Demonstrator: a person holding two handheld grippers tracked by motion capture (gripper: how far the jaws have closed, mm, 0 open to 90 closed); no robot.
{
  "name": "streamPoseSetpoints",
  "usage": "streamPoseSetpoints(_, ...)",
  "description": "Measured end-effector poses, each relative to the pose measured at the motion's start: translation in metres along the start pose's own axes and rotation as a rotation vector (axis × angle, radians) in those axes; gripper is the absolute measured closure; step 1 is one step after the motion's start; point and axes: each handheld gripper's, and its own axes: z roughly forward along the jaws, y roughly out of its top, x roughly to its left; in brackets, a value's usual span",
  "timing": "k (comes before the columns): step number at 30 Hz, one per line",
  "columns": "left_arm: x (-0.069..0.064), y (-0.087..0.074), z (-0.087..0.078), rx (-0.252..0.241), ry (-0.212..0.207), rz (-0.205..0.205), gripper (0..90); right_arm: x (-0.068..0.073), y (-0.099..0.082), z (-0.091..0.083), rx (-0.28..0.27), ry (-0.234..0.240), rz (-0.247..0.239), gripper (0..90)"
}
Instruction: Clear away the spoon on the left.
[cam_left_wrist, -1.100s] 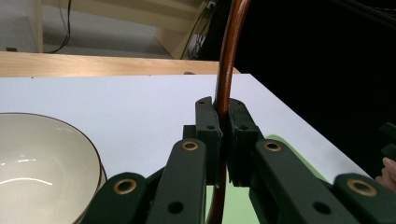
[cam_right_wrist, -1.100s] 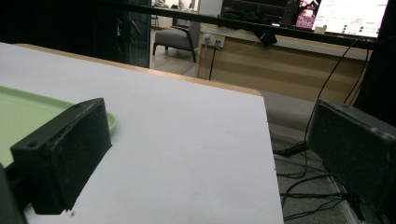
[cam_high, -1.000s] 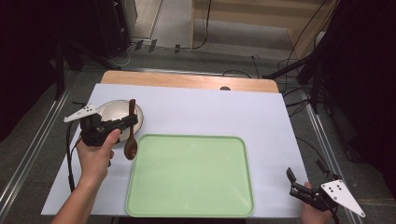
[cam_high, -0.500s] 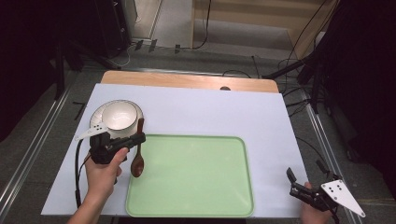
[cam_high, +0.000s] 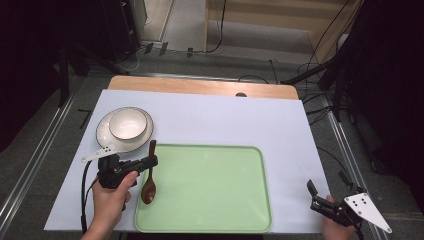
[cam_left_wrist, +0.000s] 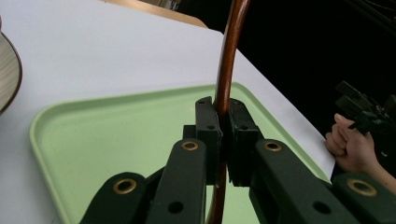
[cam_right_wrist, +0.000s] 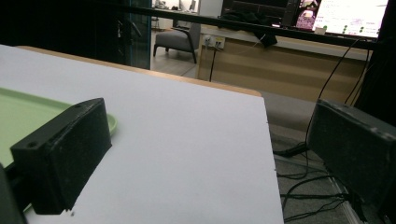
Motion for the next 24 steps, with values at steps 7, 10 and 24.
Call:
streamPoseSetpoints(7, -0.001, -0.013, 0.002, 0.02, -0.042, -0.047, 85.7, 0.0, 0.0, 0.001, 0.004, 0.001, -0.004, 0.0)
streamPoseSetpoints(10, 0.0, -0.018, 0.006, 0.028, -0.091, -0.072, 85.7, 0.0, 0.0, 0.0, 0.002, 0.001, 0.0, 0.0)
streamPoseSetpoints(24, 0.011, -0.027, 0.019, 0.069, -0.126, -0.062, 85.0, 0.0, 0.0, 0.0, 0.001, 0.003, -0.001, 0.0)
